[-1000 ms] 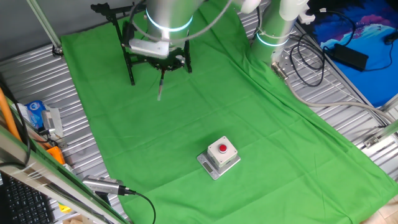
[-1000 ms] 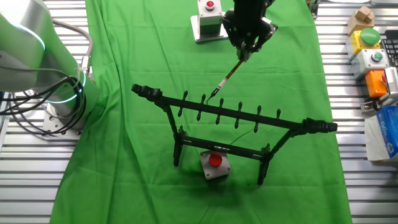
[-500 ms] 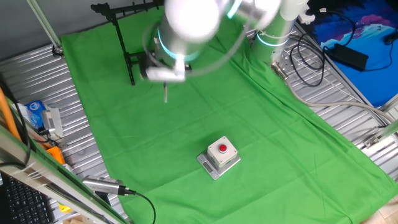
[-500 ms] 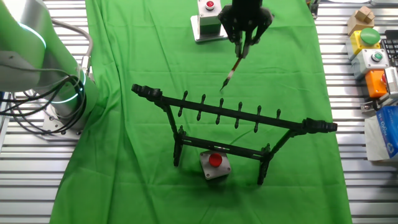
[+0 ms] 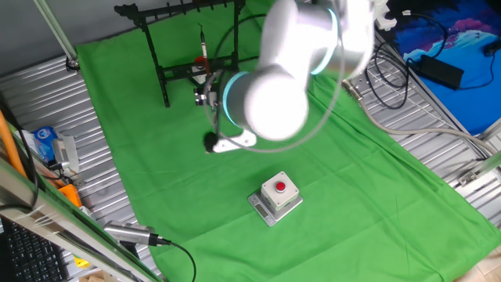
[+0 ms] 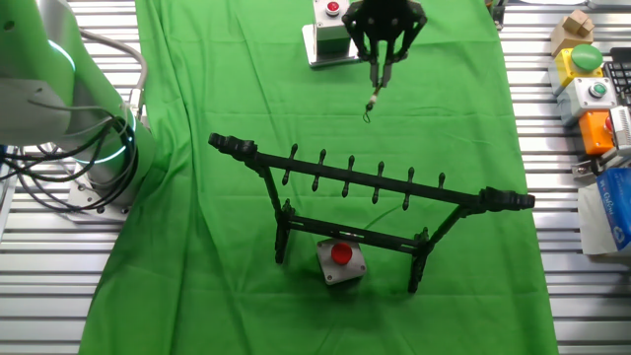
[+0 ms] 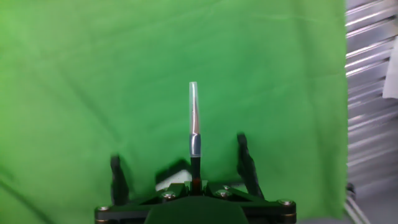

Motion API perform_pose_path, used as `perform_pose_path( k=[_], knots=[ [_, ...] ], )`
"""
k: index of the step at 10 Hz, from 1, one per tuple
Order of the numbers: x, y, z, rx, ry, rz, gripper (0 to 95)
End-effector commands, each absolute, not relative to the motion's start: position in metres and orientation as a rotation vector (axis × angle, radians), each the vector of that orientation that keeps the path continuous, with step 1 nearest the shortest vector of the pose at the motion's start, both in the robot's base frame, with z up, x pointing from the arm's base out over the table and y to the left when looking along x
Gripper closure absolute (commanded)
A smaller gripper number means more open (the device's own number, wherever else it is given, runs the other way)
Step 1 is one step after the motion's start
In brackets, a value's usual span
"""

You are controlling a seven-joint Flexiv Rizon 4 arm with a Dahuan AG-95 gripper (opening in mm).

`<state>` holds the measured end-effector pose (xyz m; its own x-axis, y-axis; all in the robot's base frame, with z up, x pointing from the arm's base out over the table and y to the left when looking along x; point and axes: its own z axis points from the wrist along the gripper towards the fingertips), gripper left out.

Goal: Place the brush on the pen rack

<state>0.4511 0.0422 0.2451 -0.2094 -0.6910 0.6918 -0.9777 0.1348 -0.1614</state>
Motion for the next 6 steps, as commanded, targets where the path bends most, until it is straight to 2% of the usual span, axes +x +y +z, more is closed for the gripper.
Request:
perform_pose_path(
  k=[1,6],
  knots=[
    [0.4397,0.0356,0.2443,1.589,-2.152,0.823,95.0],
    [0.4385,0.0340,0.2437,1.675,-2.110,0.867,95.0]
  ],
)
